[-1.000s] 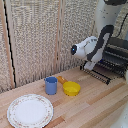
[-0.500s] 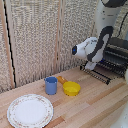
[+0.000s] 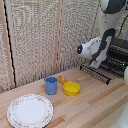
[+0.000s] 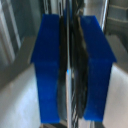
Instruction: Position your gripper near the tray handle while precisely lining it up. Firmly yet gently grip the handle, ensuring a strong hold. Slide the tray into the oven in a steady manner until it's entirely inside. Relinquish the handle as it sits within the oven and extract your gripper with care.
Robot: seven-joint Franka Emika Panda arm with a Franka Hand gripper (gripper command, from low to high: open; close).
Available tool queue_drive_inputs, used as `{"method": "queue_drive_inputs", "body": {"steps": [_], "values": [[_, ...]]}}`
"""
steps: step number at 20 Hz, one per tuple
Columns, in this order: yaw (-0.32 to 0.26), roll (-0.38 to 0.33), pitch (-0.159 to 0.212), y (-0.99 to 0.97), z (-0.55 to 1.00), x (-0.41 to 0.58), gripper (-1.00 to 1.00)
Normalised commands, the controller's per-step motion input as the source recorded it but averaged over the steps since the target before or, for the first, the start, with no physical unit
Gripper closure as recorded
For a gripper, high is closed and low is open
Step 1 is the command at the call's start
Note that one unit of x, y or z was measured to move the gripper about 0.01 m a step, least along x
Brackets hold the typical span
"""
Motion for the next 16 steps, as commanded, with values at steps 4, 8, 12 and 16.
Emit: {"method": "queue_drive_inputs", "body": {"steps": [4,8,12,16], "values": [[0.037,0.000,0.000,-0.08,0.00,0.004,1.00],[0.009,0.000,0.000,0.00,-0.07,0.069,1.00],[0.018,0.007,0.000,0.01,-0.04,0.083,-1.00],[0.005,0.012,0.000,0.03,0.12,0.205,-1.00]]}}
